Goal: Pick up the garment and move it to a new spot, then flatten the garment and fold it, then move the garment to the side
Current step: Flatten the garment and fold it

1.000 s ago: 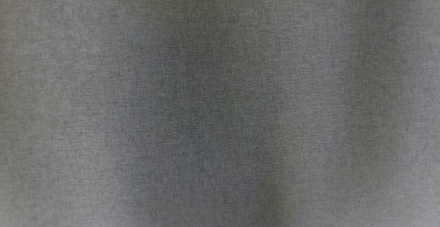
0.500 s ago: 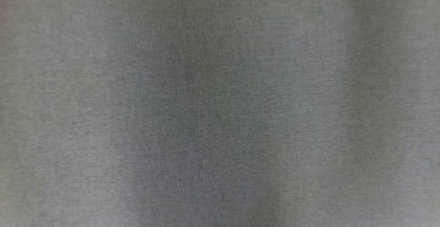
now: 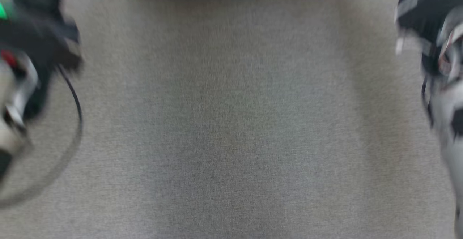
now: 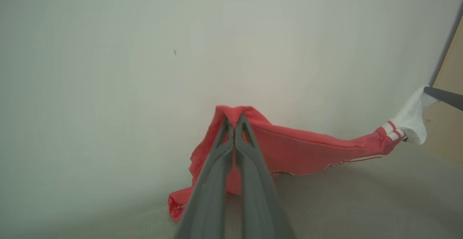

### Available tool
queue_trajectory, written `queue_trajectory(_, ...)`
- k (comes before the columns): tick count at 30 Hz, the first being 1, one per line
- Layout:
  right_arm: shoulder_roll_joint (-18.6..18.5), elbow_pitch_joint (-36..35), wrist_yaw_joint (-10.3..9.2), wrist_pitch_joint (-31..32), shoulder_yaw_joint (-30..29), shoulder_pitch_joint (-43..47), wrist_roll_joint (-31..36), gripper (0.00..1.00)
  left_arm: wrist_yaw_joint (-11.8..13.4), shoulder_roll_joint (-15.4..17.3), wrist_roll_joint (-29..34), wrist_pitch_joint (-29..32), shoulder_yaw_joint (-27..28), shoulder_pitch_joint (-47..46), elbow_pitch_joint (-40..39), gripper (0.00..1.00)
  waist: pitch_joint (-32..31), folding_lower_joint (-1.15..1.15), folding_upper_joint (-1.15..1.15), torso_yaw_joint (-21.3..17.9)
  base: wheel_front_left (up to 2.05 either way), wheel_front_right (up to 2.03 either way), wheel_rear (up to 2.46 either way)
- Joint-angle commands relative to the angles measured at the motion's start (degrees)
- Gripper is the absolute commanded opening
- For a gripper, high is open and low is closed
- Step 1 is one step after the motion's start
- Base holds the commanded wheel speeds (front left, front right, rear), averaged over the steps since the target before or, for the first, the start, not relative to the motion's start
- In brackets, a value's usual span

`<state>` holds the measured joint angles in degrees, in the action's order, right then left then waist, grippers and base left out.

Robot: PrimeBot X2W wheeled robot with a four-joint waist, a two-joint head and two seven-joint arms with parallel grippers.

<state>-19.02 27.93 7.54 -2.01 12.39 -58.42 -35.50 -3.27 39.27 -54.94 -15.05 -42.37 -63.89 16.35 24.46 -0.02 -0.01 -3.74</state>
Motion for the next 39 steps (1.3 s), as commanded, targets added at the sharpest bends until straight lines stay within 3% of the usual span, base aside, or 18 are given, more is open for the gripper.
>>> queue_trajectory(1, -0.4, -2.2, -0.11, 0.5, -0.9, 4.1, -0.6, 0.0, 0.9, -0.2, 0.9, -0.2, 1.6, 4.2, -1.6, 0.0, -4.4, 0.02, 0.01, 0.1, 0.0, 0.0, 0.0)
queue_trajectory(6, 0.9, -11.0, -0.11, 3.0, -5.7, 19.4, -1.1, 0.0, 2.9, -2.0, 4.2, -0.2, 6.9, 19.0, -7.2, 0.0, -6.9, 0.02, 0.01, 0.3, 0.0, 0.0, 0.0)
queue_trajectory(17, 7.1, -24.2, -0.11, 8.5, -13.7, 47.1, 1.4, 0.0, 0.7, -8.1, 10.6, -0.2, 13.3, 43.1, -9.3, 0.0, -11.6, 0.02, 0.01, 0.9, 0.0, 0.0, 0.0)
queue_trajectory(22, 10.1, -26.6, -0.11, 9.8, -17.3, 55.7, 1.9, 0.0, -0.3, -10.7, 13.6, -0.2, 14.4, 49.1, -7.9, 0.0, -13.0, 0.02, 0.01, 1.5, 0.0, 0.0, 0.0)
queue_trajectory(31, 13.3, -28.8, -0.11, 12.2, -17.9, 66.2, 2.2, 0.0, -1.9, -14.1, 16.7, -0.2, 16.9, 56.3, -4.6, 0.0, -16.2, 0.02, 0.01, 1.5, 0.0, 0.0, 0.0)
queue_trajectory(39, 14.9, -32.3, -0.12, 16.3, -20.1, 75.2, 1.0, 0.0, -3.1, -15.3, 19.2, -0.2, 19.1, 63.3, -2.8, 0.0, -19.6, 0.02, 0.01, 2.3, 0.0, 0.0, 0.0)
